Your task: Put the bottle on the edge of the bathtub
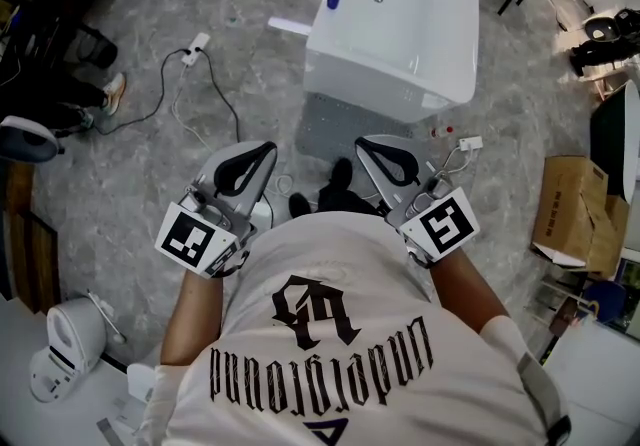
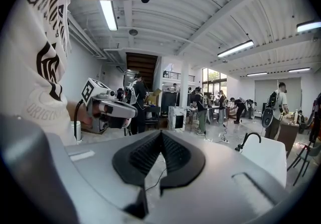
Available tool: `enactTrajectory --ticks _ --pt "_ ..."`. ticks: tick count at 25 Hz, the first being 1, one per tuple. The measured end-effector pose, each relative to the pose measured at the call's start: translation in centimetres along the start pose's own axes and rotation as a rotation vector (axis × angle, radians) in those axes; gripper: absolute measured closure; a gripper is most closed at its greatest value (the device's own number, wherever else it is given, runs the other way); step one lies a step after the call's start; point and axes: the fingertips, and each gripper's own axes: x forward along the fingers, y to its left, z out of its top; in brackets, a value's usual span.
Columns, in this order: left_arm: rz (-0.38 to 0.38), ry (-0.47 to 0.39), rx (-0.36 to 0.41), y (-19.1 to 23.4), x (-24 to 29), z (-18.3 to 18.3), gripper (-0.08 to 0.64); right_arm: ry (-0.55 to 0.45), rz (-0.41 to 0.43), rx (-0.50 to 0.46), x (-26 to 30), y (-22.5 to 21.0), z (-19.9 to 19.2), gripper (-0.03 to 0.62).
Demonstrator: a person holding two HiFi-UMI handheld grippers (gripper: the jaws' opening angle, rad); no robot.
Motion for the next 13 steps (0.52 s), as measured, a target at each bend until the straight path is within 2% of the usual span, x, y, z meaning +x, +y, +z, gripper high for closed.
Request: enactTrajectory --ticks 13 --pt "-0.01 -0.009 -0.006 -0.31 -0.8 -0.25 0.552 -0.007 -0.006 0.004 0.04 0.93 -0.04 0.591"
